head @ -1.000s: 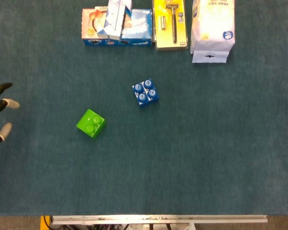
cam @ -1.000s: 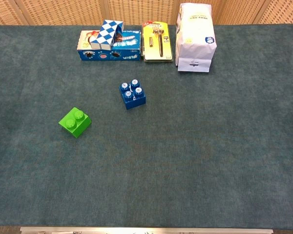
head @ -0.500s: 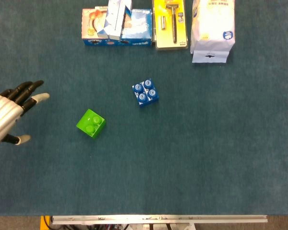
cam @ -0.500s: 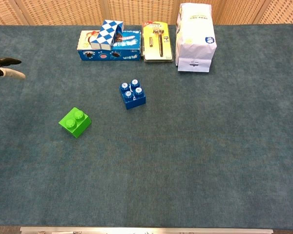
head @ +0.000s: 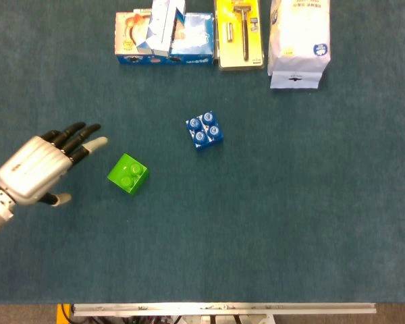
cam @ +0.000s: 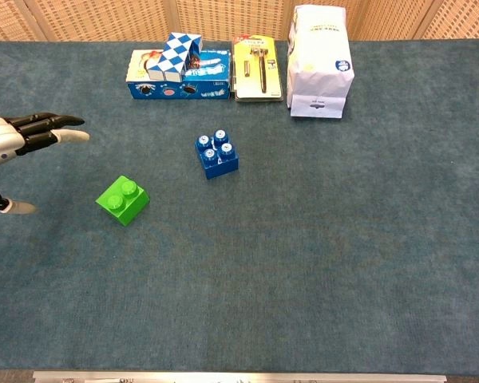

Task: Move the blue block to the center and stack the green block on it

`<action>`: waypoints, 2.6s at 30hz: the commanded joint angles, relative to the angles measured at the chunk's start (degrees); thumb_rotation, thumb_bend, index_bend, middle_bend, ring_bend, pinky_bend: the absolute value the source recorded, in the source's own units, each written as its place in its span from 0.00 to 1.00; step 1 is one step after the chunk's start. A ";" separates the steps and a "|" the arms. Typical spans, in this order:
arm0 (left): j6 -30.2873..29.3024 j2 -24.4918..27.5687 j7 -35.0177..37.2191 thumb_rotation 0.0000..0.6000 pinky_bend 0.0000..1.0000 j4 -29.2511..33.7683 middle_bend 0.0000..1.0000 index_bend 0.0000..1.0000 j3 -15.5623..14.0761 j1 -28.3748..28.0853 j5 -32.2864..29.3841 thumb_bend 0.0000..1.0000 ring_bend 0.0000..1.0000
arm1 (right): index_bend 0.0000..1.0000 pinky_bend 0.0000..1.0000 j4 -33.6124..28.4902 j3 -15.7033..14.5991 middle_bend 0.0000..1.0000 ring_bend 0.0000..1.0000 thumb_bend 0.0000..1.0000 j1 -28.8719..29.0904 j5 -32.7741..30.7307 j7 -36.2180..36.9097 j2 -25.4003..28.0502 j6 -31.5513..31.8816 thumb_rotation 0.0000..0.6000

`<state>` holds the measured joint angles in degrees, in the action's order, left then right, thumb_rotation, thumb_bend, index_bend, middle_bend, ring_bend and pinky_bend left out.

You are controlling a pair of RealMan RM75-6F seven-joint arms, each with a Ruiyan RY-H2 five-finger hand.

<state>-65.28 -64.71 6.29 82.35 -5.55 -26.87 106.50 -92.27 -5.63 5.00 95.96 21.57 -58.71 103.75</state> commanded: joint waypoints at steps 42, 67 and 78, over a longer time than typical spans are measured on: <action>13.06 -8.33 -11.19 1.00 0.10 -0.46 0.00 0.19 -1.15 -13.54 -0.89 0.04 0.00 | 0.32 0.05 2.54 5.23 0.13 0.00 0.09 -3.66 0.25 5.62 0.79 -2.93 1.00; 15.88 -9.64 -14.52 1.00 0.10 -0.27 0.00 0.26 -1.26 -14.75 -6.63 0.04 0.00 | 0.32 0.05 2.18 6.05 0.13 0.00 0.09 -3.84 0.77 5.26 0.77 -4.70 1.00; 19.31 -9.17 -16.23 1.00 0.10 2.25 0.00 0.30 -0.68 -14.78 -12.08 0.04 0.00 | 0.32 0.05 2.10 6.25 0.13 0.00 0.09 -3.86 0.86 5.36 0.78 -5.22 1.00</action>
<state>-46.51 -74.04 -9.52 84.14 -6.43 -41.61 95.06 -90.16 0.61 1.13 96.82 26.93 -57.93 98.54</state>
